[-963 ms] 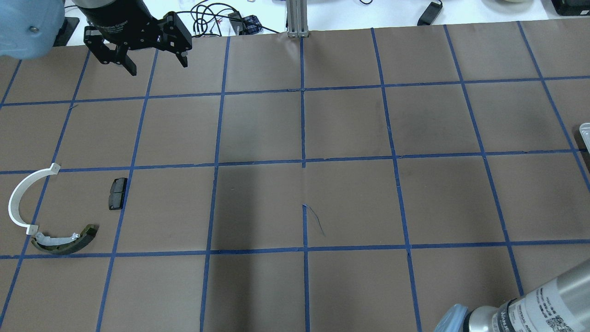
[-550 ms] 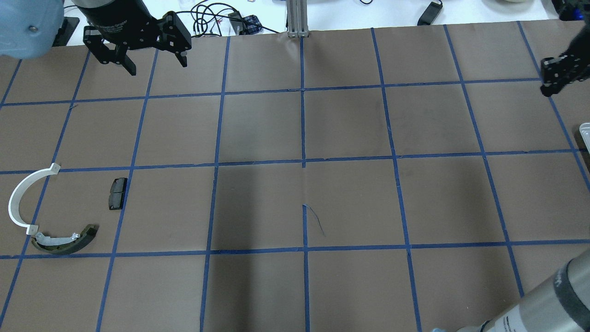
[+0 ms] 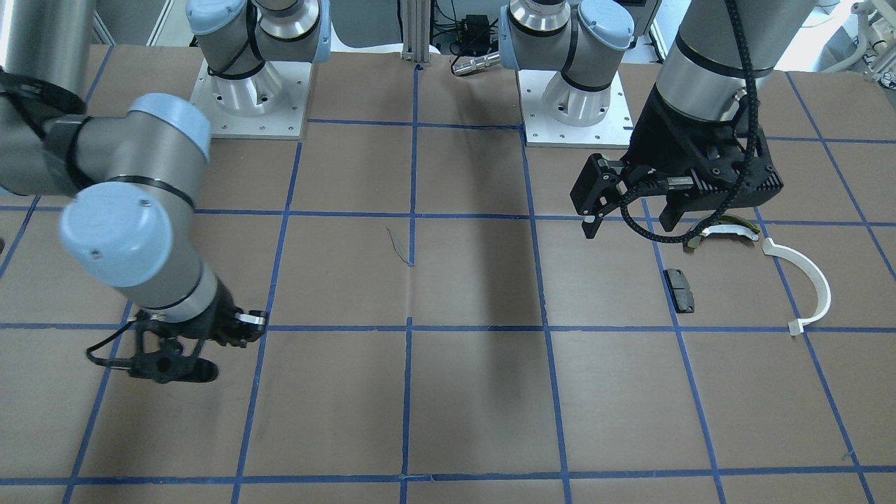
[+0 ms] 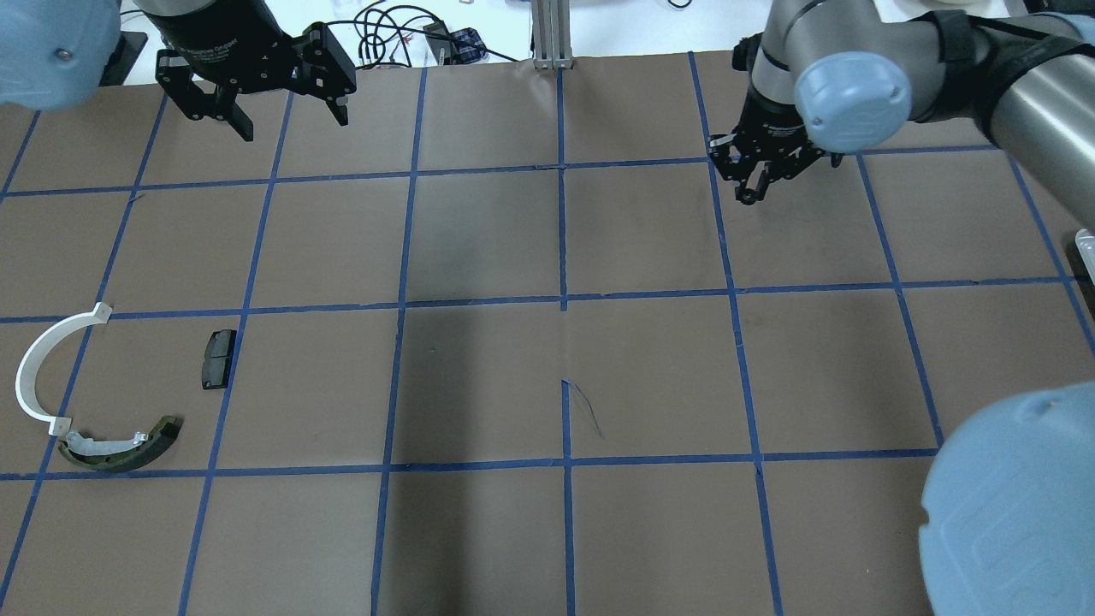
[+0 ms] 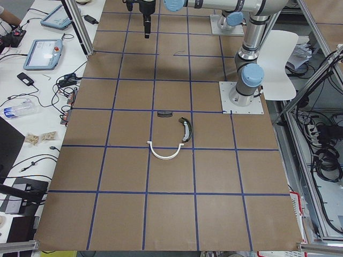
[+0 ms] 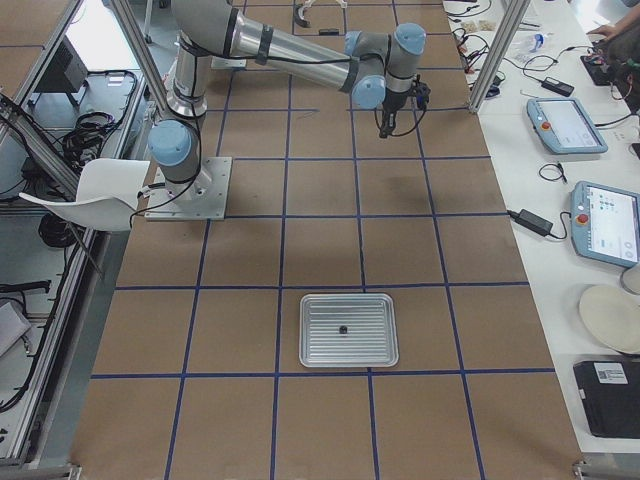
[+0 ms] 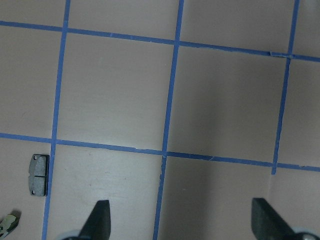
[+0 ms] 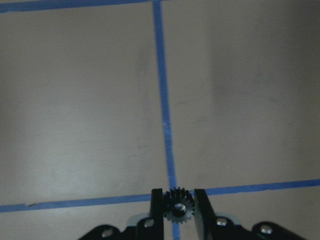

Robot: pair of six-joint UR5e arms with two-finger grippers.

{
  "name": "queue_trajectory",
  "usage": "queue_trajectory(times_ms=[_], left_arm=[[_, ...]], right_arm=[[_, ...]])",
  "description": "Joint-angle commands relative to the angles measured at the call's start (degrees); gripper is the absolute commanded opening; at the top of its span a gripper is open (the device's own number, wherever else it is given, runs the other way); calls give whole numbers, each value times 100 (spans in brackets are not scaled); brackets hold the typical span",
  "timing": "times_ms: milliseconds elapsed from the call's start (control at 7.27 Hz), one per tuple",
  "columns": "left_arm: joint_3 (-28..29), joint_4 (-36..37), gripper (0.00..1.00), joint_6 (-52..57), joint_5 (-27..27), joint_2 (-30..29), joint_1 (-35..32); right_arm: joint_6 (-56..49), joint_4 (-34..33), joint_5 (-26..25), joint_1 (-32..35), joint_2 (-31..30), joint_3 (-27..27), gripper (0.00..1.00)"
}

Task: Place bearing gear from tray to pile

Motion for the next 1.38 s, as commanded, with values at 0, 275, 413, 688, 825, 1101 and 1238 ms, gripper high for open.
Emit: queue_trajectory(times_ms=[0, 275, 413, 688, 825, 1101, 1238], left_arm=[[0, -4, 100, -6, 0, 6, -1], [0, -4, 100, 3, 9, 6, -1], [0, -4, 100, 12, 9, 6, -1], [17, 5, 100, 12, -8, 6, 34], [122, -4, 100, -32, -52, -55, 43], [-8, 127, 100, -41, -228, -283, 113], [-70, 163, 100, -32, -193, -502, 113]], right_arm=[[844, -125, 23, 984, 35, 282, 0], [998, -941, 41, 1452, 44, 739, 0], [1015, -1091, 180, 1585, 53, 828, 0], [1488, -1520, 453, 1857, 358, 864, 0], [1725, -1689, 445, 1989, 560, 873, 0], [1929, -1726, 445, 2183, 580, 961, 0], [1938, -1726, 375, 2227, 571, 1109, 0]])
